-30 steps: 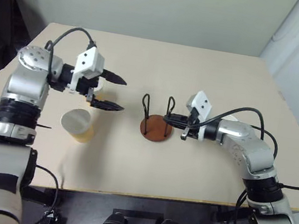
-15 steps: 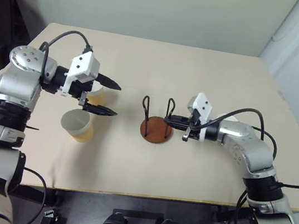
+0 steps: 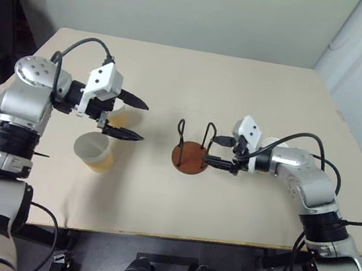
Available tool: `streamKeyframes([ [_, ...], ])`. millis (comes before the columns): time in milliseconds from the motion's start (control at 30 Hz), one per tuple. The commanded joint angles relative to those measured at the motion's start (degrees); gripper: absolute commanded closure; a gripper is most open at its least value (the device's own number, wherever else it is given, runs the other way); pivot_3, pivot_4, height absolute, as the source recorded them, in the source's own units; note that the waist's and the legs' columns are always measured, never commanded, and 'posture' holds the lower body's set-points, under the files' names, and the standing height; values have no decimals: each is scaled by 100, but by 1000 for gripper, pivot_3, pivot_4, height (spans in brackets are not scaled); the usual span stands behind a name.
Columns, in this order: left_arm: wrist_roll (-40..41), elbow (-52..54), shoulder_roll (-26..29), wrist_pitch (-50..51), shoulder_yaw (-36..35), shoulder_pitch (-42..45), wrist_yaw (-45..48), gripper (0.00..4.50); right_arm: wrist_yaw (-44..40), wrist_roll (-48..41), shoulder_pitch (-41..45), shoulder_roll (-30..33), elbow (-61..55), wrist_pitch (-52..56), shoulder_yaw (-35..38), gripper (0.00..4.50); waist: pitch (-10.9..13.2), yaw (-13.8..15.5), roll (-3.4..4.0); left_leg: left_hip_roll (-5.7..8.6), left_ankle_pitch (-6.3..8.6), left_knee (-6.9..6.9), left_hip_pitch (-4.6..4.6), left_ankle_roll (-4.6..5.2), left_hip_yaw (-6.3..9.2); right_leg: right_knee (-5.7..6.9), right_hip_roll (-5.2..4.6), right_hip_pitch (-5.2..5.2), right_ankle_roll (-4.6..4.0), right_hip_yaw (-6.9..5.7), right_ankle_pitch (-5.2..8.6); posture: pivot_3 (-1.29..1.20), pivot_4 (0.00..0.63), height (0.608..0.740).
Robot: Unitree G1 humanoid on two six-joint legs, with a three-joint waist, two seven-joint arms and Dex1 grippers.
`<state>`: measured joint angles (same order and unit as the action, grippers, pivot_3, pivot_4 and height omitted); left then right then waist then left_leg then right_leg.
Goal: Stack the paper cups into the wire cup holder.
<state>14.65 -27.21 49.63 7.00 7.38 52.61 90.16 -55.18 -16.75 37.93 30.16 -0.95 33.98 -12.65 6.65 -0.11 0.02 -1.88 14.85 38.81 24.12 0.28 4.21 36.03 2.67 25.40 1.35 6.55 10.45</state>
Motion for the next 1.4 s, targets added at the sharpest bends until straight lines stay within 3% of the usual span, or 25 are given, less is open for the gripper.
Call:
streamKeyframes([
  [33, 118, 180, -48, 51, -102, 46, 214, 0, -242, -82, 3, 381, -398, 69, 186, 34, 0, 11, 1, 0, 0, 1, 0, 0, 0, -1, 0, -1, 0, 0, -1, 0, 150, 740],
  [300, 71, 72, -300, -9, -52, 146, 213, 0, -452, -665, -333, 1240, -1368, 852, 791, 34, 0, 19, 0, 0, 0, -2, 1, -1, -4, -4, -3, -5, 0, 1, 0, 0, 150, 740],
  [633, -134, -353, -659, -221, -6, 445, 95, 0, -139, -1147, -451, 1717, -1953, 1482, 1445, 34, 0, 23, 0, 0, -2, 8, 0, 0, -3, -2, -2, -11, 11, 1, -6, 0, 150, 740],
  [933, -272, -622, -739, -493, -16, 589, 161, 0, -532, 92, -560, 2740, -1285, 227, 674, 34, 0, 45, 0, 0, -2, 9, 0, 0, -3, -4, -3, -12, 19, 2, -11, 0, 150, 740],
  [1400, -287, -507, -654, -419, -71, 455, 161, 0, -790, 1329, -155, 2624, -114, -1160, -59, 34, 0, 53, 0, 0, -5, 15, 0, 5, -2, -5, -3, -16, 36, 3, -21, 0, 150, 740],
])
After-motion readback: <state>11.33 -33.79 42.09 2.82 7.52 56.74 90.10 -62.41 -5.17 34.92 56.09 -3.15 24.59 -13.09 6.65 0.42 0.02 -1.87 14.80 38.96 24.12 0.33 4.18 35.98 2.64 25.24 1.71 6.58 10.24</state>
